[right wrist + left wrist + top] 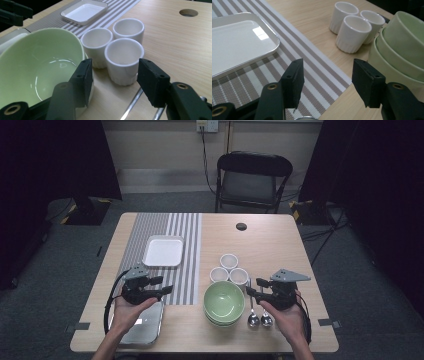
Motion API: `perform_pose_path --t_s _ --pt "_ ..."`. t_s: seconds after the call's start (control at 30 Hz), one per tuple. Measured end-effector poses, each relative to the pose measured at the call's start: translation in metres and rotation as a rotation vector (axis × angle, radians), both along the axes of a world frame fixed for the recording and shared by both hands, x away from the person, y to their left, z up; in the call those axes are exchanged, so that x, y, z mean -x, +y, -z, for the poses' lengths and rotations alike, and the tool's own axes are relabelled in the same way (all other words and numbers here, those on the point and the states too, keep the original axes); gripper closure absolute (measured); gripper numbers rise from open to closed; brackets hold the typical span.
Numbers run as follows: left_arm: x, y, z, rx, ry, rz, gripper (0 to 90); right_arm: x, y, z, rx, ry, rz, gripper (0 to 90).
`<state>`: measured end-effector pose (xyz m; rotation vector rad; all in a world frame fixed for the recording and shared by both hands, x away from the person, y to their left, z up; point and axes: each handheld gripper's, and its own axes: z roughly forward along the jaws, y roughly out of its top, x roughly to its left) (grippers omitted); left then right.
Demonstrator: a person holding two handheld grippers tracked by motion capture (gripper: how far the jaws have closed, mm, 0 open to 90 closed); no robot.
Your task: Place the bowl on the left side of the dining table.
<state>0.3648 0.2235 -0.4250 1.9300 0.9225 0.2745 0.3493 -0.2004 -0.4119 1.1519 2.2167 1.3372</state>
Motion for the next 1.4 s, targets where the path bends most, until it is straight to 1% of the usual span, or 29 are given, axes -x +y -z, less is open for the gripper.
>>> perform_pose_path --t_s 0.07,0.13,0.17,0.2,0.23,0.3,0.33,0.37,0.4,0.43,0.47,0.5,0.53,0.57,0.6,0.7,0.73,0.77,0.8,0.83,0.87,0.93,1.0,1.03,1.13,1.17,1.27,1.3,1.4 --pt "0.0 -0.003 0.0 -0.003 0.0 0.001 44.1 -0.001 0.001 -0.002 0.003 -0.005 -0.006 48.2" --pt "-0.002 -0.01 -0.001 0.017 0.005 0.032 47.6 -0.005 0.007 -0.006 -0.012 -0.015 -0.025 55.5" --pt "-0.002 -0.01 -0.001 0.017 0.005 0.032 49.4 -0.005 0.007 -0.006 -0.012 -0.015 -0.025 55.5" --pt "-0.003 -0.015 -0.001 0.02 -0.001 0.038 50.3 -0.007 0.013 -0.008 -0.002 -0.016 -0.047 60.2" --pt "-0.004 -0.018 -0.001 0.039 0.006 0.047 53.1 -0.008 0.016 -0.008 -0.007 -0.017 -0.06 64.5" --pt "-0.005 -0.024 -0.002 0.054 0.007 0.074 58.0 -0.012 0.022 -0.008 0.0 -0.018 -0.077 69.0" --pt "-0.005 -0.024 -0.002 0.054 0.007 0.074 61.0 -0.012 0.022 -0.008 0.0 -0.018 -0.077 69.0" --pt "-0.006 -0.032 -0.006 0.042 -0.003 0.101 62.9 -0.015 0.027 -0.009 -0.008 -0.02 -0.09 72.5" --pt "-0.006 -0.032 -0.006 0.042 -0.003 0.101 64.9 -0.015 0.027 -0.009 -0.008 -0.02 -0.09 72.5" --pt "-0.006 -0.036 -0.008 0.048 -0.004 0.117 64.9 -0.016 0.029 -0.009 -0.013 -0.025 -0.102 73.6" --pt "-0.007 -0.041 -0.01 0.056 -0.008 0.129 67.6 -0.017 0.034 -0.009 -0.011 -0.028 -0.111 74.9" --pt "-0.009 -0.05 -0.015 0.071 -0.016 0.161 67.9 -0.017 0.035 -0.009 -0.011 -0.028 -0.114 74.9" --pt "-0.009 -0.05 -0.015 0.071 -0.016 0.161 68.7 -0.017 0.035 -0.009 -0.011 -0.028 -0.114 74.9" --pt "-0.01 -0.06 -0.018 0.082 -0.012 0.166 69.2 -0.019 0.037 -0.007 -0.001 -0.024 -0.117 75.1" --pt "-0.011 -0.064 -0.019 0.09 -0.016 0.179 69.8 -0.021 0.038 -0.006 -0.004 -0.019 -0.126 75.8" --pt "-0.012 -0.077 -0.018 0.09 -0.008 0.205 72.5 -0.023 0.038 -0.004 -0.029 -0.012 -0.152 82.1" --pt "-0.012 -0.077 -0.018 0.09 -0.008 0.205 72.9 -0.023 0.038 -0.004 -0.029 -0.012 -0.152 82.1" --pt "-0.014 -0.083 -0.017 0.105 0.003 0.222 73.0 -0.025 0.039 -0.003 -0.043 -0.007 -0.167 85.9" --pt "-0.015 -0.085 -0.016 0.105 0.008 0.218 73.8 -0.026 0.04 -0.003 -0.05 -0.004 -0.18 87.2" --pt "-0.015 -0.086 -0.016 0.128 0.011 0.225 74.0 -0.025 0.041 -0.002 -0.041 -0.007 -0.178 87.4" --pt "-0.016 -0.087 -0.016 0.138 0.012 0.241 74.3 -0.025 0.042 -0.002 -0.031 -0.012 -0.176 87.5" --pt "-0.016 -0.089 -0.016 0.135 0.012 0.238 75.3 -0.026 0.043 -0.001 -0.022 -0.008 -0.175 87.7" --pt "-0.018 -0.093 -0.014 0.132 0.027 0.239 75.6 -0.026 0.043 -0.001 -0.023 -0.006 -0.174 87.8" --pt "-0.019 -0.094 -0.013 0.122 0.032 0.241 76.7 -0.027 0.044 0.0 -0.021 -0.004 -0.172 87.8" --pt "-0.019 -0.095 -0.011 0.12 0.031 0.243 78.9 -0.027 0.045 0.0 -0.018 -0.003 -0.17 87.8" --pt "-0.019 -0.098 -0.01 0.112 0.031 0.25 80.5 -0.027 0.044 0.001 -0.025 0.002 -0.169 87.9" --pt "-0.02 -0.1 -0.007 0.117 0.044 0.261 83.7 -0.028 0.044 0.002 -0.025 0.003 -0.168 87.9" --pt "-0.021 -0.101 -0.006 0.103 0.039 0.261 85.1 -0.028 0.045 0.003 -0.025 0.004 -0.167 87.9" --pt "-0.022 -0.102 -0.004 0.091 0.044 0.259 85.8 -0.029 0.045 0.005 -0.019 0.012 -0.166 88.0"
